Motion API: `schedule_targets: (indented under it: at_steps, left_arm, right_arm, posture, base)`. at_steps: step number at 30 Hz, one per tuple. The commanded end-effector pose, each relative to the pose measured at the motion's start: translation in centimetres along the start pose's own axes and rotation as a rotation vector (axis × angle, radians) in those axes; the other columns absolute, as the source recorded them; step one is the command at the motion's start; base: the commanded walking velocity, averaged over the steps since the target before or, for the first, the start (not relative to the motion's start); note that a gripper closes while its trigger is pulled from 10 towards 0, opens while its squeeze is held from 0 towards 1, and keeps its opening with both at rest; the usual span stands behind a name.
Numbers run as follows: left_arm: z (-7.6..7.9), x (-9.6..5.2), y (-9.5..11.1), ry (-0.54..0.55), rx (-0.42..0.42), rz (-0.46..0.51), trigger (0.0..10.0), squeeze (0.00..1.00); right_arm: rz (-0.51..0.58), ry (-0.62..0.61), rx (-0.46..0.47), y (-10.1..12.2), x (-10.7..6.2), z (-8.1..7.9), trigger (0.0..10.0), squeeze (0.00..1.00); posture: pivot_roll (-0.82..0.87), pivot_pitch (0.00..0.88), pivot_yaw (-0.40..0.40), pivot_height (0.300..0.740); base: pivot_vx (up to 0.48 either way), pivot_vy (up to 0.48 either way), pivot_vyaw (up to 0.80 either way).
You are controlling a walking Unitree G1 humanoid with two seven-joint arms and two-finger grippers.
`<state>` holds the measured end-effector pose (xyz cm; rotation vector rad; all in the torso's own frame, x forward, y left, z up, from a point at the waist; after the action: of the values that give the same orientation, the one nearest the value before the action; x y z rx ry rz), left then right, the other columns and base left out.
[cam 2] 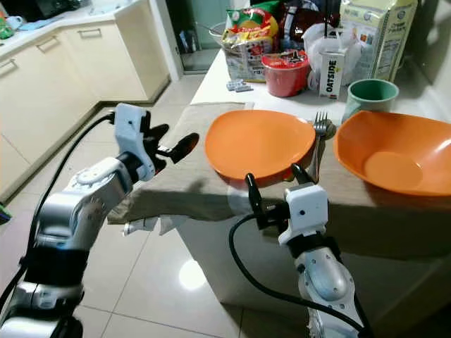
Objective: Setting the table
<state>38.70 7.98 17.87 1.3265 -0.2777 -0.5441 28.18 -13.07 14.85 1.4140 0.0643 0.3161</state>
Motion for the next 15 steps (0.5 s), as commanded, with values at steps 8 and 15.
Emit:
schedule_targets:
  at_steps: [8,15]
  left_arm:
    - [-3.0,1.9,-0.2,0.07,-0.219,-0.072,10.0,0.0]
    - [-3.8,3.0,0.0,0.086,-0.363,-0.054,10.0,0.0]
  right_arm:
    - [0.016,-0.009,-0.005,1.1,-0.6,0.0,10.0,0.0]
    - [0.004,-0.02,-0.03,1.2,-1.4,0.8,10.0,0.0]
  posture:
    - [-0.29,0.031,0.203,0.74]
    - [-0.32,0.043,0.189,0.74]
  base:
    - [0.0,0.0,0.0]
    - [0.0,0.0,0.0]
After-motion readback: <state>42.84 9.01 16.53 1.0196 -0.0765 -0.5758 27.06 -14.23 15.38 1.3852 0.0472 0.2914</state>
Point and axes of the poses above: a point about 5 cm out from each wrist's last joint towards the gripper, its own x axis pointing out of the wrist towards the gripper, its own y axis along the axis of the wrist's last joint, z = x × y, the point moved 6 cm from there along x, pointing out of the wrist towards the gripper, and after that the axes turned 2 degrees about -x, right-handed, at the moved point
